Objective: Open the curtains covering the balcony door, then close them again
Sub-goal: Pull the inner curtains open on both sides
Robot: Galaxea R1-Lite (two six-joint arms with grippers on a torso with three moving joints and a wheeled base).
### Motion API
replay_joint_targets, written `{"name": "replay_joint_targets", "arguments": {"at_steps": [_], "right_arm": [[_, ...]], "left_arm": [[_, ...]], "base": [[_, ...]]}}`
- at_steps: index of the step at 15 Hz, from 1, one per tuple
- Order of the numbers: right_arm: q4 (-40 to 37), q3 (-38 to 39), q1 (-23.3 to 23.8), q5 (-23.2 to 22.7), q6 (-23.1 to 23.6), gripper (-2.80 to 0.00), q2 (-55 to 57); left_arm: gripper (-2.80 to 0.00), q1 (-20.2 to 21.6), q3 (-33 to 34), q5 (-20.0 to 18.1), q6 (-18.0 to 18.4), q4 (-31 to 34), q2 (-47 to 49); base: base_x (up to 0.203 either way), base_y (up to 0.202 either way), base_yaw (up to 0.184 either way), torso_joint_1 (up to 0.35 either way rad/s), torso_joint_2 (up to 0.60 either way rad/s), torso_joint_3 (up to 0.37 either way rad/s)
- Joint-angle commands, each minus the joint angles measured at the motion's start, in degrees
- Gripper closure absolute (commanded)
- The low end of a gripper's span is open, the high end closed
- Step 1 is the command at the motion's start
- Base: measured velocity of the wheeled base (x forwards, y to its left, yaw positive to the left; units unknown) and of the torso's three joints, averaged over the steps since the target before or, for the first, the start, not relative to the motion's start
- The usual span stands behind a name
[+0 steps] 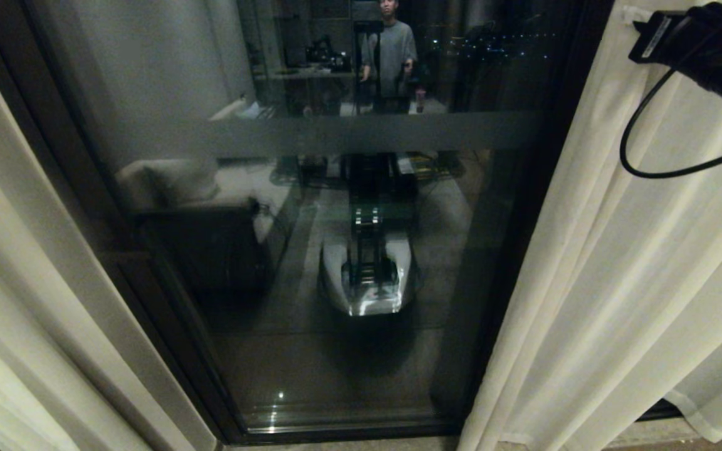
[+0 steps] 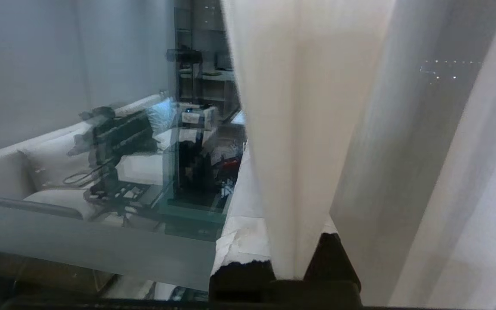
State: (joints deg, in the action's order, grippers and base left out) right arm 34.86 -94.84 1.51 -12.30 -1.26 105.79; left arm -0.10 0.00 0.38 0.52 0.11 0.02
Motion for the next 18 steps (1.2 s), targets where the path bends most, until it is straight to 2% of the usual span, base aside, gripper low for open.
{"name": "replay_joint_targets", "arguments": {"at_steps": [1, 14, 18], "right_arm": [[0.05, 0.08, -0.02, -0.10, -0.06, 0.00, -0.41], [0.25, 1.60, 0.22, -0.05, -0.08, 0.00, -1.00], [0.65, 5.01, 0.25, -0.02, -0.15, 0.00, -2.52]], "left_arm": [[0.00, 0.01, 0.00, -0.03, -0.08, -0.02, -0.02], [0.00, 0.01, 0.00, 0.15, -0.70, -0.02, -0.02], [0.00, 0.01, 0.00, 0.06, -0.70, -0.02, -0.02]], "base": [[0.000, 0.000, 0.000, 0.000, 0.00, 0.000], [0.000, 0.000, 0.000, 0.000, 0.00, 0.000], [0.003, -0.130, 0.006, 0.001, 0.00, 0.004]]}}
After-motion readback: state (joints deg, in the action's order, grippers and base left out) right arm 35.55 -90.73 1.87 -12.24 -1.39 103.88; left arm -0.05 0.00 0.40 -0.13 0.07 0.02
